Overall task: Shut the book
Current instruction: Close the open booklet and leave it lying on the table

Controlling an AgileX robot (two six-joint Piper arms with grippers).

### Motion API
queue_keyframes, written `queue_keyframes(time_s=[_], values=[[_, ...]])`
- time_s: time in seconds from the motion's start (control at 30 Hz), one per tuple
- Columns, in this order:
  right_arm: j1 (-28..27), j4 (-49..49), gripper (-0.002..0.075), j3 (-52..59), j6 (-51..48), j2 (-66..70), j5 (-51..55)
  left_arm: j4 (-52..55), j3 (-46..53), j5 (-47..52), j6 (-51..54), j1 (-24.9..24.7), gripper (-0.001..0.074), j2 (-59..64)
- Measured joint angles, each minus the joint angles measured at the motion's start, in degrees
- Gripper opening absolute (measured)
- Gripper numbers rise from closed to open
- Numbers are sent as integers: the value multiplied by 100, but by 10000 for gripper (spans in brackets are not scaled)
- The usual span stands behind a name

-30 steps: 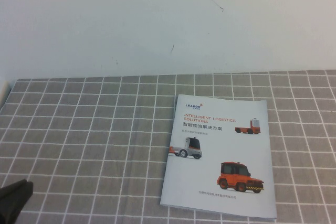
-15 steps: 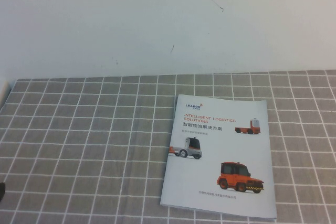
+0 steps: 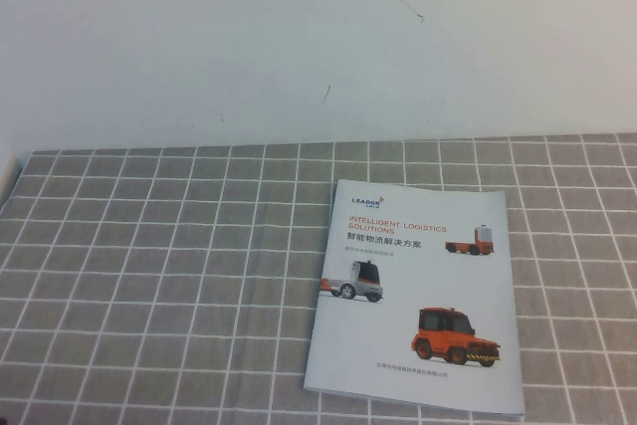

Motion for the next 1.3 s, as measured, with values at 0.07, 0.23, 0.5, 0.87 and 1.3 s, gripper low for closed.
queue_keyframes(time_s=[0.07, 0.23, 0.5, 0.87, 1.3], values=[[0, 0, -3, 0, 0, 0, 0, 12, 0, 242, 0, 0, -3, -16], [0, 11, -3, 0, 0, 0, 11, 12, -10, 461, -63, 0, -3, -16], [0, 11, -3, 0, 0, 0, 11, 2, -10, 467, -1174, 0, -3, -16], [0, 11, -3, 0, 0, 0, 11, 2, -10, 467, -1298, 0, -3, -16], [0, 21, -3, 0, 0, 0, 11, 2, -21, 503, -1298, 0, -3, -16]])
